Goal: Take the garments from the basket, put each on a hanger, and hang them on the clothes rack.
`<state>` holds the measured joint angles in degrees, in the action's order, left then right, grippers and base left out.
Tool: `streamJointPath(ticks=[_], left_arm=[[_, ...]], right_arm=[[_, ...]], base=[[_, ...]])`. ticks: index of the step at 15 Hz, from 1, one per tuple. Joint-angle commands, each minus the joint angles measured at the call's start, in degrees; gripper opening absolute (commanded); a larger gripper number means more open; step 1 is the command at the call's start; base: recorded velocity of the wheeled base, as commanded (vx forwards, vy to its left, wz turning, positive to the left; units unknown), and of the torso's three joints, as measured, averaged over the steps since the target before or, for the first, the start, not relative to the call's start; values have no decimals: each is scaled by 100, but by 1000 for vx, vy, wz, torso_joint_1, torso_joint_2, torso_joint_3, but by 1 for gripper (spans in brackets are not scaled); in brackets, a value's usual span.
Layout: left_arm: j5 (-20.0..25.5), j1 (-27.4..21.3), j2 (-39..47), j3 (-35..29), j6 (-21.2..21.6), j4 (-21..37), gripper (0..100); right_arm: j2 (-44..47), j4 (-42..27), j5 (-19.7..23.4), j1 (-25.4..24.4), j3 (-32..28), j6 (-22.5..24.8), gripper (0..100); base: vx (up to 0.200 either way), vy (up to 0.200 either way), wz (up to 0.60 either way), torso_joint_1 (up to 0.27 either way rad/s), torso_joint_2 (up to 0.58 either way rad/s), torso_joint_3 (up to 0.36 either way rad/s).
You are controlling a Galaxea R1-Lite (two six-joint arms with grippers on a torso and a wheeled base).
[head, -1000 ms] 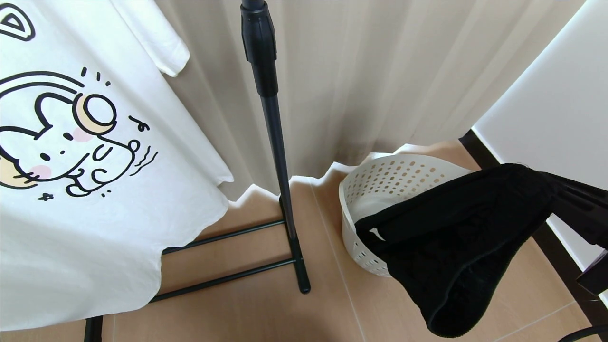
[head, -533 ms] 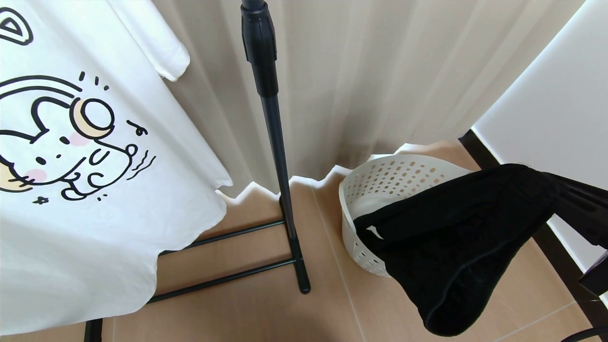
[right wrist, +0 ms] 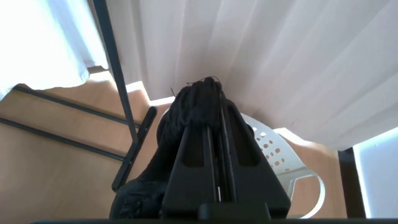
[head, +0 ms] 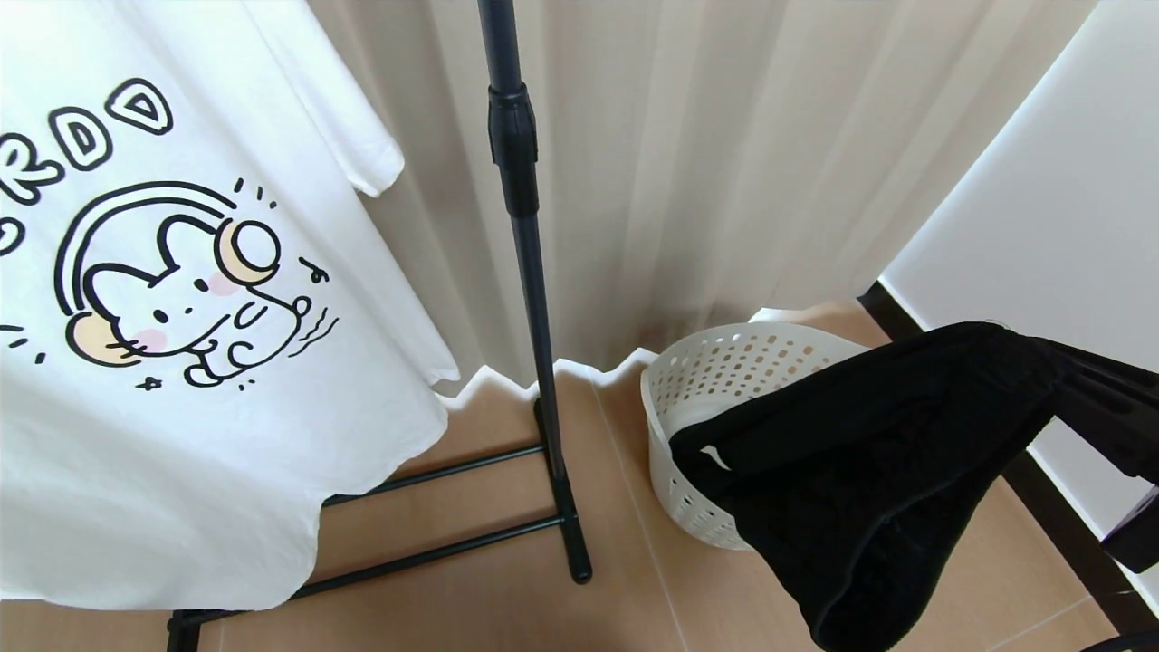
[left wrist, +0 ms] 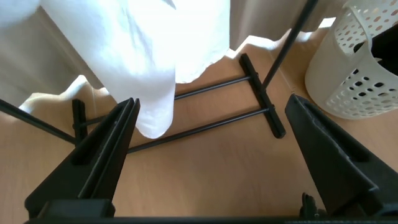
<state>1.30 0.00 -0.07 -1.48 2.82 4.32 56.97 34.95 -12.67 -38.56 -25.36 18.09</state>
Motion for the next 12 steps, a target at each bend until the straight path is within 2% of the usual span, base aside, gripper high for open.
streamJointPath(ticks=[1, 6, 12], left_arm=[[1, 0, 7, 7, 0, -1, 100], [1, 0, 7, -2, 0, -1, 100], [1, 0, 7, 7, 0, -1, 100]], right_arm=[[16, 12, 10, -3, 13, 1, 0], [43, 12, 45, -3, -13, 1, 0], [43, 3, 45, -3, -13, 1, 0]], base=[[0, 0, 0, -2, 7, 193], [0, 0, 0, 2, -52, 148], [0, 0, 0, 18, -395, -166]])
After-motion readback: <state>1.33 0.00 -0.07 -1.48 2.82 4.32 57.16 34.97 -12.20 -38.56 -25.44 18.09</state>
